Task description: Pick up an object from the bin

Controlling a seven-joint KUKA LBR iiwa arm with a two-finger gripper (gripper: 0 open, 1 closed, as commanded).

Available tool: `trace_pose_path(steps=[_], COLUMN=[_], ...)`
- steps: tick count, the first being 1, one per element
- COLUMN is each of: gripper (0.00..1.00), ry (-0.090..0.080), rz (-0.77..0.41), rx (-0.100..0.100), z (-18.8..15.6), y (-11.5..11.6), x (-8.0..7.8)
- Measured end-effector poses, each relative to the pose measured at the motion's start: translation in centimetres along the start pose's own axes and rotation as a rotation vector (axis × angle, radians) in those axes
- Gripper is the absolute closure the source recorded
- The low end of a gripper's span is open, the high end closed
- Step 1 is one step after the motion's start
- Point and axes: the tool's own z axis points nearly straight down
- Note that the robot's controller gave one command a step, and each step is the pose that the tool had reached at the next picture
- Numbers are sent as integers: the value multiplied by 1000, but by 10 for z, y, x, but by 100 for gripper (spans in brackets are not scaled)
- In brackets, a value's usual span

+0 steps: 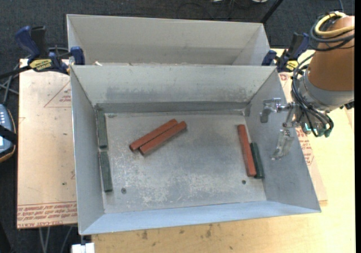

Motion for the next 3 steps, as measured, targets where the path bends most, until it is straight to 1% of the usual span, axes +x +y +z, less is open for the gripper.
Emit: trace_pose_path(steps=[1,2,3], gripper=[0,0,0], ry=[-7,-13,-10], rz=[-3,18,49], rx=[1,2,2], z=[-4,45,114], y=[1,2,3], x=[-2,17,43])
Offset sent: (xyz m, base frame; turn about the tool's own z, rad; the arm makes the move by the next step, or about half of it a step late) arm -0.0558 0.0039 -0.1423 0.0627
